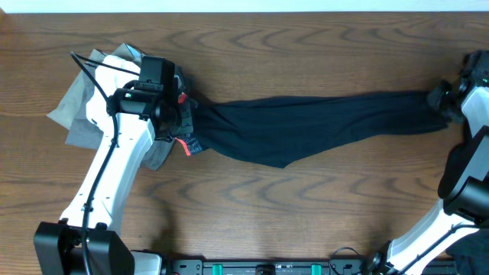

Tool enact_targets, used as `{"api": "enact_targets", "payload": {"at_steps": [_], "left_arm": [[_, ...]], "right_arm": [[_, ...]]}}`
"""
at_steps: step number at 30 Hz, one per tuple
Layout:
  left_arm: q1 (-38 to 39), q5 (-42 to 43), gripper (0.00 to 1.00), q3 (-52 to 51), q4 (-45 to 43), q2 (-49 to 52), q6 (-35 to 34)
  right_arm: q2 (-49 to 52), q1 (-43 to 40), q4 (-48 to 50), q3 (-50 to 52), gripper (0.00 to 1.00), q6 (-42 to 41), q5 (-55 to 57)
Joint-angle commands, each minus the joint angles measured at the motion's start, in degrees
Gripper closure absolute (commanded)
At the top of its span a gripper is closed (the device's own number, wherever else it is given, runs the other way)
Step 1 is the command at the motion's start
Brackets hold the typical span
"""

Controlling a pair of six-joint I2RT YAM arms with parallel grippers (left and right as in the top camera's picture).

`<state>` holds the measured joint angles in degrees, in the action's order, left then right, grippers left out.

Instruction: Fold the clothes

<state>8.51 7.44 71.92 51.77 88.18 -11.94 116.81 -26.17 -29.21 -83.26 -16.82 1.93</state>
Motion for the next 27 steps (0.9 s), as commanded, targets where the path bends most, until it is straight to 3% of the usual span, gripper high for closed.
{"api": "enact_targets", "payload": {"at_steps": [1, 5, 11, 20, 27], "left_arm": [[0.9, 1.1, 0.94, 1.1, 0.8, -0.5, 0.6], [2.9, 1.1, 0.94, 1.1, 1.4, -0.5, 1.9], [5.1, 0.4, 0.87, 1.1, 0.9, -0.4, 2.1], [5.1, -1.9, 0.84, 1.1, -0.2, -0.4, 2.1], [5.1, -2.1, 0.84, 1.1, -0.2, -0.4, 2.1]], "right_arm": [[0.5, -1.4, 4.5, -0.2, 0.99, -1.6, 1.1], [-1.4, -2.2, 5.3, -1.3, 0.99, -1.0, -7.5], [-6.3, -1.6, -7.8, -1.7, 0.99, 2.2, -26.4], [-8.3, 9.3, -20.8, -1.3, 0.98, 10.3, -31.3], [-7.9, 22.8, -20.0, 1.9, 0.97, 11.8, -26.6]]}}
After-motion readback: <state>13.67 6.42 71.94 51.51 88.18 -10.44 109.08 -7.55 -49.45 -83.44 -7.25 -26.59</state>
